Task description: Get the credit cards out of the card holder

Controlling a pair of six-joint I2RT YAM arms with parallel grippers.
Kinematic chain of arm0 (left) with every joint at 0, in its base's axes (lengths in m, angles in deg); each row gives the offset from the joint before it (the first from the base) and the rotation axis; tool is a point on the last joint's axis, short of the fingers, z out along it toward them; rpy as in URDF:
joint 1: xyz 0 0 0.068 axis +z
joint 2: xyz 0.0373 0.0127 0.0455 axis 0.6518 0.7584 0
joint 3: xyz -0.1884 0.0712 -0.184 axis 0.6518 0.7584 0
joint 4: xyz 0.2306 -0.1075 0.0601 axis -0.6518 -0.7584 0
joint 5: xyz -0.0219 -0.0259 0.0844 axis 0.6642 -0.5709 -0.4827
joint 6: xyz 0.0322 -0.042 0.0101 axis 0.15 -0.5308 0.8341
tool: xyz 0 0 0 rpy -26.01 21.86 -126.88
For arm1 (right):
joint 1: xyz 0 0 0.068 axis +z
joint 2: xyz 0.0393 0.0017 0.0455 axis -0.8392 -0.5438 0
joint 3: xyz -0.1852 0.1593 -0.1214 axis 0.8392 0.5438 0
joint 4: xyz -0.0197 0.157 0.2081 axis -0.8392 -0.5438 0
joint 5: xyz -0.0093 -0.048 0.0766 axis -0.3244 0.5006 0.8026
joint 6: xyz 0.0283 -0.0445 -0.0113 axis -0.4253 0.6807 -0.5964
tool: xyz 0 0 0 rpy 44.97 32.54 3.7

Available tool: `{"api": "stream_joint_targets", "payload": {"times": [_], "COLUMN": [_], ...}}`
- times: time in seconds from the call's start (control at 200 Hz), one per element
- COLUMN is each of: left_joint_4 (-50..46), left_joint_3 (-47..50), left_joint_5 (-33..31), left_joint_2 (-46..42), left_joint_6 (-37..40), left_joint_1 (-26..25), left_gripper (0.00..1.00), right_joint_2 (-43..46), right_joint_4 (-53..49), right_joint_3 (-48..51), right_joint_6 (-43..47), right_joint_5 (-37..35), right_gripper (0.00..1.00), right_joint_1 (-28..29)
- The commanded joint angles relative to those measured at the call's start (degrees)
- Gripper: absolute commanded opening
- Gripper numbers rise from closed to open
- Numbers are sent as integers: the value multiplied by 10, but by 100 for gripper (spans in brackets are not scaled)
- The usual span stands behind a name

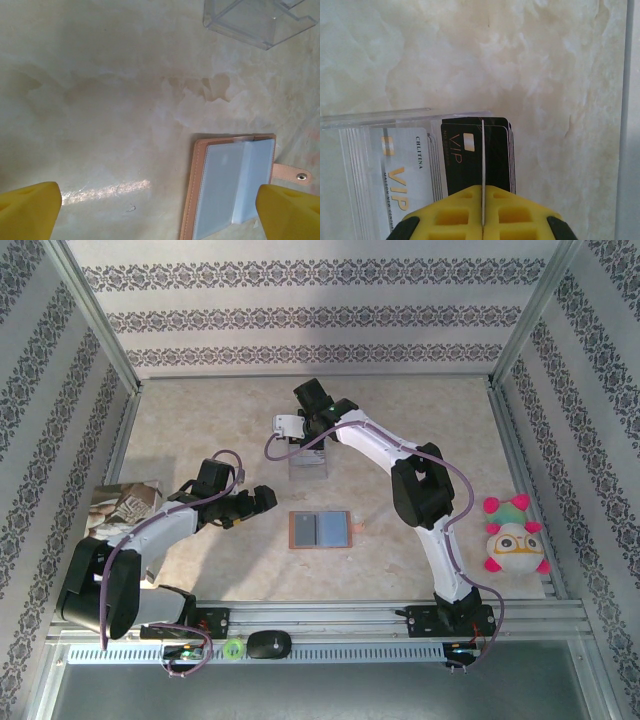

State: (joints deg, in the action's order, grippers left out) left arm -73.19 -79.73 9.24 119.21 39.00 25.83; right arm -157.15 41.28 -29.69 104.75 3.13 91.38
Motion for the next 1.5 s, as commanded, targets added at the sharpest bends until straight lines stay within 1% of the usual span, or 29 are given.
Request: {"api": "stream_joint_targets", "payload": {"times": [0.0, 0.145, 0.225, 0.3, 0.5, 0.69, 0.749, 0.819, 0.934, 1.049, 1.114, 1.174, 1.244, 1.309, 1.364, 1.494], "left_joint_4": [18, 20, 21, 21, 24, 21, 24, 38, 80, 112, 117, 122, 132, 138, 142, 120], "left_joint_3": [8, 9, 9, 10, 11, 12, 17, 27, 55, 81, 91, 102, 114, 124, 130, 130], "left_joint_5": [12, 13, 15, 16, 18, 5, 1, -2, 9, 18, 13, 14, 17, 21, 25, 13], "left_joint_2": [3, 1, 0, 0, -4, -29, -39, -49, -62, -78, -90, -104, -118, -130, -138, -160], "left_joint_6": [3, 2, 1, 1, -1, -5, -10, -23, -47, -67, -71, -72, -76, -78, -79, -69], "left_joint_1": [11, 12, 12, 13, 13, 13, 13, 13, 14, 15, 15, 16, 18, 21, 24, 29], "left_gripper": [100, 100, 100, 100, 100, 100, 100, 100, 100, 100, 100, 100, 100, 100, 100, 100], "right_joint_2": [-8, -6, -4, -3, 0, 34, 51, 76, 120, 171, 198, 226, 261, 288, 307, 323], "right_joint_4": [6, 14, 30, 47, 106, 145, 168, 196, 234, 273, 271, 247, 232, 210, 178, 69], "right_joint_3": [7, 13, 20, 22, 18, 23, 31, 45, 80, 155, 196, 233, 289, 339, 375, 413], "right_joint_6": [2, 0, -2, -6, -39, -113, -153, -229, -411, -578, -654, -710, -773, -803, -803, -760], "right_joint_5": [3, -5, -13, -21, -37, -13, -10, 6, 54, 88, 96, 88, 109, 124, 118, 40], "right_gripper": [6, 14, 23, 28, 31, 33, 35, 36, 39, 41, 42, 42, 43, 43, 43, 42], "right_joint_1": [-3, -3, -2, -2, -3, 2, 5, 4, 1, 2, 5, 8, 9, 17, 35, 113]}}
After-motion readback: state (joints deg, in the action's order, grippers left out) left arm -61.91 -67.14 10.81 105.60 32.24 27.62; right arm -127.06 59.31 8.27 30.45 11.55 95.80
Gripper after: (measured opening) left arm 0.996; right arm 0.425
